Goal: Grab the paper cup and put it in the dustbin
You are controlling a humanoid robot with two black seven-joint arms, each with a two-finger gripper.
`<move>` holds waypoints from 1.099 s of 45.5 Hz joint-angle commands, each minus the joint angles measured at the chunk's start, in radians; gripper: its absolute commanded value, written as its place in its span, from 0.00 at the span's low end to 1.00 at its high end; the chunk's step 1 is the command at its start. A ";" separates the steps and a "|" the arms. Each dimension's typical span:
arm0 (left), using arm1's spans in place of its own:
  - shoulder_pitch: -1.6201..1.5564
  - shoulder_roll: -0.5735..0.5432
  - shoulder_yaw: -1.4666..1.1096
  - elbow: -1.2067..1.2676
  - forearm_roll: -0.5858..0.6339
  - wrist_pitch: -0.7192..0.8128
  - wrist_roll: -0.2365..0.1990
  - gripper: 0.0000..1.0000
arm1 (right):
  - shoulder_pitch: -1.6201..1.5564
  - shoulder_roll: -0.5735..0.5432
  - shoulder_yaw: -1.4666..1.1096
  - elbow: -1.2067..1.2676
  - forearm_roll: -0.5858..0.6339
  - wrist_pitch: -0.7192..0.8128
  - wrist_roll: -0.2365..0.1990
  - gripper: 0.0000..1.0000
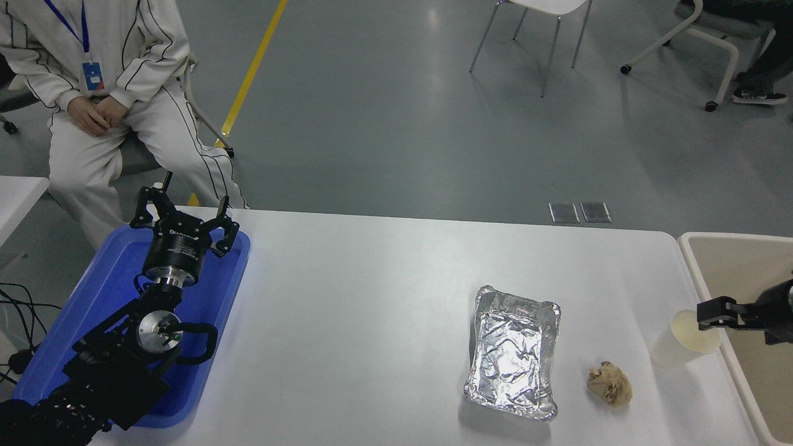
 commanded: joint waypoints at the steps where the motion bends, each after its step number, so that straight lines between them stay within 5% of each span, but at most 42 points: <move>1: 0.000 0.001 0.000 -0.001 0.000 0.000 0.000 1.00 | -0.085 0.004 0.058 -0.068 0.002 -0.010 0.000 0.99; 28: 0.000 -0.001 0.000 0.001 0.000 -0.001 0.000 1.00 | -0.167 0.035 0.127 -0.116 0.094 -0.008 -0.002 0.62; 38: 0.000 -0.001 0.000 -0.001 0.000 -0.001 0.000 1.00 | -0.162 0.035 0.130 -0.113 0.105 0.002 -0.002 0.31; 50: 0.000 -0.001 0.000 -0.001 0.000 0.000 0.000 1.00 | -0.154 0.033 0.127 -0.106 0.126 0.027 -0.003 0.09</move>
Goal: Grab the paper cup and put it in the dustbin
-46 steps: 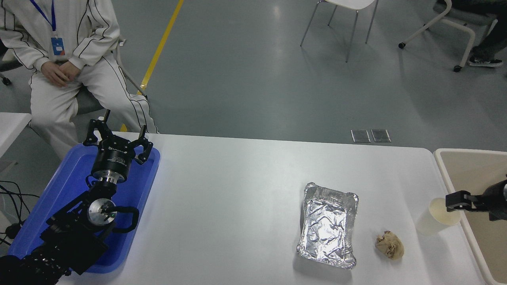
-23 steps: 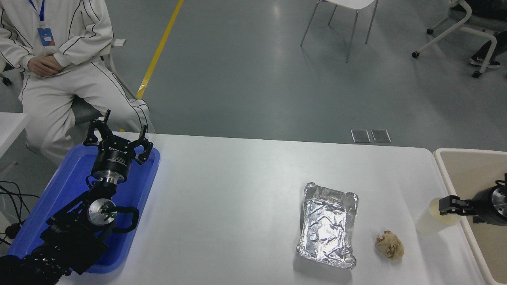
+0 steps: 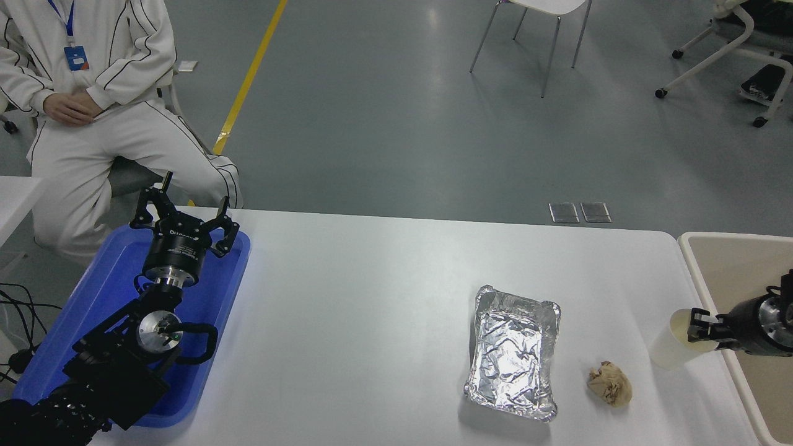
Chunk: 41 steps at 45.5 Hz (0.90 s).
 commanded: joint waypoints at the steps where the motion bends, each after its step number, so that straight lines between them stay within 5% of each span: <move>1: 0.000 0.000 0.000 0.000 0.000 -0.001 0.000 1.00 | 0.005 0.001 -0.001 0.004 0.016 0.029 -0.002 0.07; 4: 0.000 0.000 0.000 0.000 0.000 -0.001 0.000 1.00 | 0.008 -0.001 -0.001 0.006 0.015 0.053 0.000 0.00; 41: 0.000 0.000 -0.002 0.000 0.000 -0.001 0.000 1.00 | 0.331 -0.019 -0.080 0.133 -0.013 0.415 0.002 0.00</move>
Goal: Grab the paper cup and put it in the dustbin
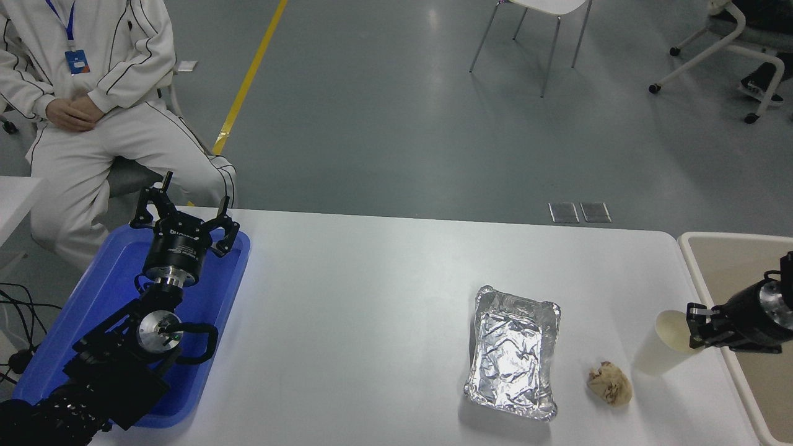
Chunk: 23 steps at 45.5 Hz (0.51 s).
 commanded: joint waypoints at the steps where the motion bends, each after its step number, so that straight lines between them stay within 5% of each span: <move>1: 0.000 0.000 0.001 0.000 0.000 0.000 0.000 1.00 | 0.130 -0.010 -0.025 0.062 -0.004 0.121 0.001 0.00; 23: 0.000 0.000 0.001 0.000 0.000 0.000 0.000 1.00 | 0.525 -0.038 -0.141 0.226 -0.014 0.226 0.001 0.00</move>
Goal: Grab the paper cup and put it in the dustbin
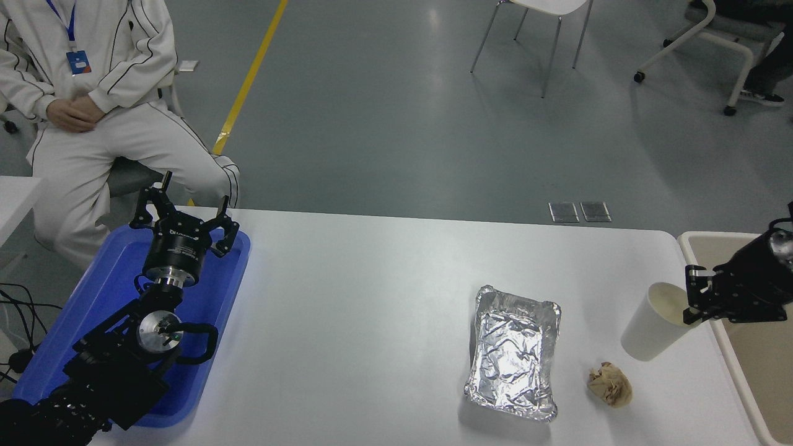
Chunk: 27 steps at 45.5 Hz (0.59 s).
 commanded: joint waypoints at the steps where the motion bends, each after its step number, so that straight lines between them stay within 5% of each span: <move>1: 0.000 0.000 0.001 0.000 0.000 0.000 0.000 1.00 | 0.217 -0.012 -0.065 0.072 -0.006 0.036 0.000 0.00; 27: 0.000 0.000 -0.001 0.000 0.000 0.000 0.000 1.00 | 0.512 -0.005 -0.218 0.090 -0.008 0.036 0.000 0.00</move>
